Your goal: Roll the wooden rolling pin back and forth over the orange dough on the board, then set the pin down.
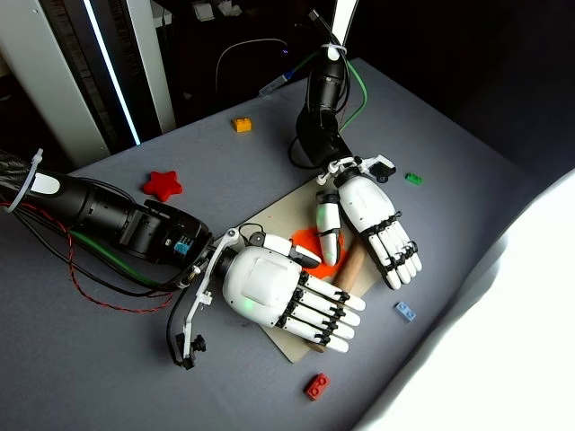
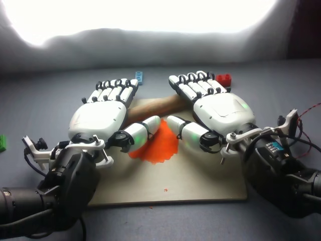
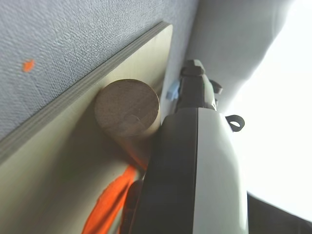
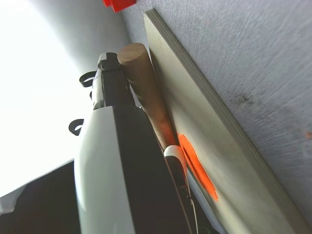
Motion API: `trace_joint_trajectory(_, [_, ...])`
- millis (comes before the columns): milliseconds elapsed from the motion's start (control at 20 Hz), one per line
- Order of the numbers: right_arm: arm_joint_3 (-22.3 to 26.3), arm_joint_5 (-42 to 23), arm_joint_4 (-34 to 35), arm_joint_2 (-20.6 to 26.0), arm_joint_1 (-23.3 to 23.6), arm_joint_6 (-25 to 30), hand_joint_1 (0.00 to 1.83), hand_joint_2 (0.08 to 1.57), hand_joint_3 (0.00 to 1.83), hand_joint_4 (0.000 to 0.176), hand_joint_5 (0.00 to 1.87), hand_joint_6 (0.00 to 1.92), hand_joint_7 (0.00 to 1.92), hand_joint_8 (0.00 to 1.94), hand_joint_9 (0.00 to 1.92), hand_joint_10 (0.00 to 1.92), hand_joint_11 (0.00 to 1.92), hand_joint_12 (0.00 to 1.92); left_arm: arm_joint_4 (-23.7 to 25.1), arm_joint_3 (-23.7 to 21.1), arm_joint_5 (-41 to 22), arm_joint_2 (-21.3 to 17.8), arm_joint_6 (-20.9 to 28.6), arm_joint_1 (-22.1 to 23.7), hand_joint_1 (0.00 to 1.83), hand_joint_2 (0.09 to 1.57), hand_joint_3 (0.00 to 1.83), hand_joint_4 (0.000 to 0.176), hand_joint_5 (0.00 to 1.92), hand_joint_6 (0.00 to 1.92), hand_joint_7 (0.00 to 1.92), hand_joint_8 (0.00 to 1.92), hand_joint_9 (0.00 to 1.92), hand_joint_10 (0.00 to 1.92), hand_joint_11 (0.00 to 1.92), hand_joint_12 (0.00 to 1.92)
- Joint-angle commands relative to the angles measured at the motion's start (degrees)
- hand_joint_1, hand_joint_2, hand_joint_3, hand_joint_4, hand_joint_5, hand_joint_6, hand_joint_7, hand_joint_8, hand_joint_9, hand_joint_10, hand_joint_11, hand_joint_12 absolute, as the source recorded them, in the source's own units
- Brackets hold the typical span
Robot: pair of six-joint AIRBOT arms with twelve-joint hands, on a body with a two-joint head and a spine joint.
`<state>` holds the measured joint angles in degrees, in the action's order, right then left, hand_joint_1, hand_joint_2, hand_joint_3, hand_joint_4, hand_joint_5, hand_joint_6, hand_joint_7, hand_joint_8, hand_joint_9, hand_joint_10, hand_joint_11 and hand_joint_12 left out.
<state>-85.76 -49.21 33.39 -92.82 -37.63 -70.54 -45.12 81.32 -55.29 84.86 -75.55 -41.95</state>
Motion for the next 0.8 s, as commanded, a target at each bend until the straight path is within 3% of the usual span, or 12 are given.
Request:
trace_joint_trajectory(0, [-0.30, -4.18, -1.52, 0.26, 0.52, 0.46, 0.00, 1.44, 0.00, 0.000, 0.00, 0.00, 0.00, 0.00, 0.00, 0.00, 0.00, 0.00, 0.24, -0.34, -1.91, -0.07, 0.90, -0.16, 0.00, 1.33, 0.00, 0.000, 0.00, 0.00, 0.00, 0.00, 0.00, 0.00, 0.00, 0.00])
trace_joint_trajectory(750, [-0.58, -2.25, -1.52, 0.72, 0.08, 0.57, 0.00, 1.42, 0.00, 0.000, 0.00, 0.00, 0.00, 0.00, 0.00, 0.00, 0.00, 0.00, 0.23, -2.46, -1.96, -1.20, 0.93, -0.12, 0.00, 1.32, 0.00, 0.000, 0.00, 0.00, 0.00, 0.00, 0.00, 0.00, 0.00, 0.00])
